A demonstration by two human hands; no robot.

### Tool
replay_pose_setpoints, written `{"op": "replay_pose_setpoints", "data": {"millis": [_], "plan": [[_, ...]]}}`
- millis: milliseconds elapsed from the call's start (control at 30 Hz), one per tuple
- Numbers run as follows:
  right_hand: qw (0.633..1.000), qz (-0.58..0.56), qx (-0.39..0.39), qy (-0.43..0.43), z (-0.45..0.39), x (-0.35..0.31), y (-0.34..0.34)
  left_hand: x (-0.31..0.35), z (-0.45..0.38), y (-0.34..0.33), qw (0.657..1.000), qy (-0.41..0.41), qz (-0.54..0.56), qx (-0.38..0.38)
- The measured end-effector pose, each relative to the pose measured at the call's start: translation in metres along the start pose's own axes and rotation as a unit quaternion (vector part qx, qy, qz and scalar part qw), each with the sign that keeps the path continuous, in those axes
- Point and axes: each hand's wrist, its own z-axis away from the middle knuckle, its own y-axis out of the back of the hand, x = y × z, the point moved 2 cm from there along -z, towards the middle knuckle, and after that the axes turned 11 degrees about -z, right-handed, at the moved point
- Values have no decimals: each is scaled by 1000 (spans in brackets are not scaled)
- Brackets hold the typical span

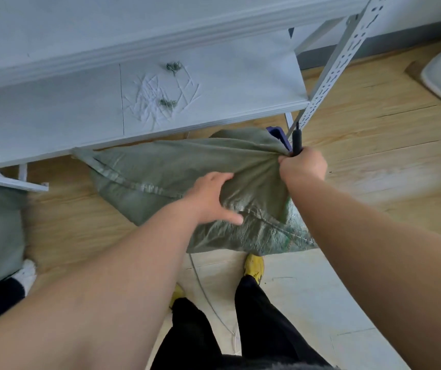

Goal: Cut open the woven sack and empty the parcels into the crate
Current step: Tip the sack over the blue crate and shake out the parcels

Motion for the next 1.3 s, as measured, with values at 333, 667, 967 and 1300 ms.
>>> {"op": "replay_pose_setpoints", "data": {"millis": [333,667,967,1300], "plan": [[996,31,-21,80,-4,-3,11,7,-13,-25,945,-8,-246,215],[979,73,-143,126,11,-17,24,43,-29,30,966,44,102,232],[990,43,-28,135,28,-16,36,72,-13,61,978,-80,130,141],[980,50,9,190,25,-26,54,-8,-5,74,948,54,-268,164]]}}
